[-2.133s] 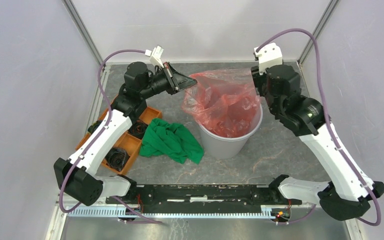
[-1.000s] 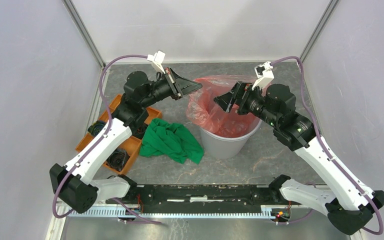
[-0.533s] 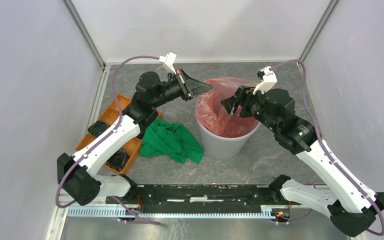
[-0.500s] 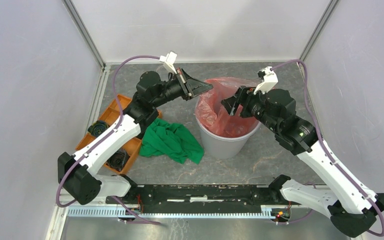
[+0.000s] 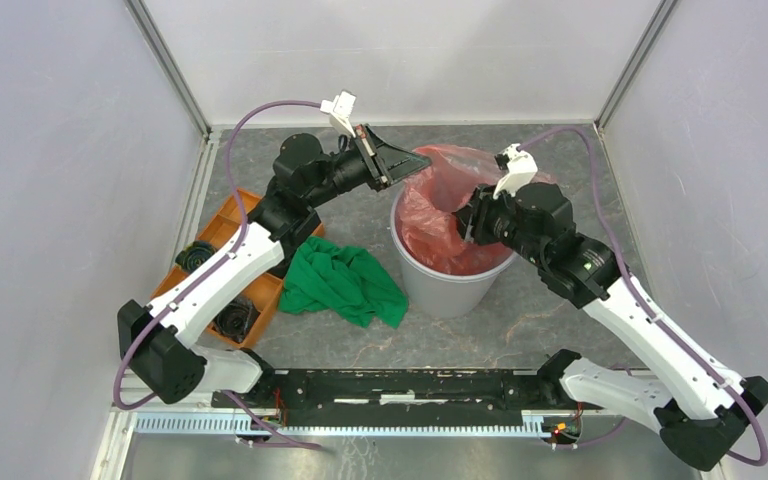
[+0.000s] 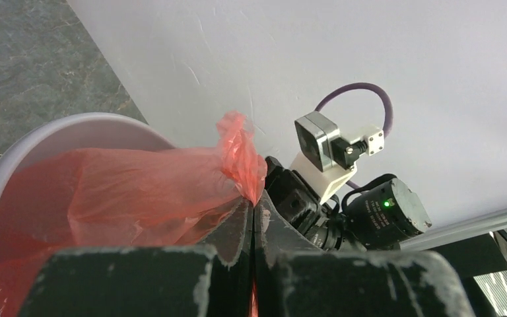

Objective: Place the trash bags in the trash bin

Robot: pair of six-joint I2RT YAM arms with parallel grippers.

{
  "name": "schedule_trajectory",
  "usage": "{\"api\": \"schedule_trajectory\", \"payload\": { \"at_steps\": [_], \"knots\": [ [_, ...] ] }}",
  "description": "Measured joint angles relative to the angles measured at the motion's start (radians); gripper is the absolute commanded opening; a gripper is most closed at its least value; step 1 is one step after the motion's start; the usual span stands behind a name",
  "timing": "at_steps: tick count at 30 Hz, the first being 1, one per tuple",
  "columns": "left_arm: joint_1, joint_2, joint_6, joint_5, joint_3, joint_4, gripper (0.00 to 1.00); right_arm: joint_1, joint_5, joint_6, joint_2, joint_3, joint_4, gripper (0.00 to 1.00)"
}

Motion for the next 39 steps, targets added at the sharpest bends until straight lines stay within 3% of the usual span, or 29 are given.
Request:
{"api": "schedule_trajectory", "payload": {
  "at_steps": [2,4,13,18,25,30,39],
  "knots": [
    [0.000,0.003,0.001,-0.002,0.004,-0.006,0.02,0.002,0.023,-0.021,-0.015,0.000,-0.006,0.04],
    [0.000,0.005,0.002,-0.005,0.005,-0.022,0.02,0.003,0.048,-0.052,-0.051,0.000,-0.011,0.00],
    [0.013,-0.043,0.097,-0.058,0.008,-0.198,0.02,0.003,0.083,-0.172,-0.283,-0.031,-0.042,0.00],
    [0.013,-0.186,0.111,-0.080,-0.114,-0.236,0.02,0.003,-0.001,-0.189,-0.377,-0.116,-0.053,0.03],
    [0.013,-0.294,0.115,-0.101,-0.236,-0.307,0.03,0.003,-0.082,-0.193,-0.425,-0.175,-0.098,0.07],
    [0.013,-0.325,0.114,-0.100,-0.309,-0.329,0.04,0.003,-0.132,-0.189,-0.449,-0.199,-0.122,0.15],
    [0.013,-0.362,0.114,-0.077,-0.363,-0.343,0.10,0.003,-0.174,-0.183,-0.496,-0.206,-0.166,0.15]
  ]
}}
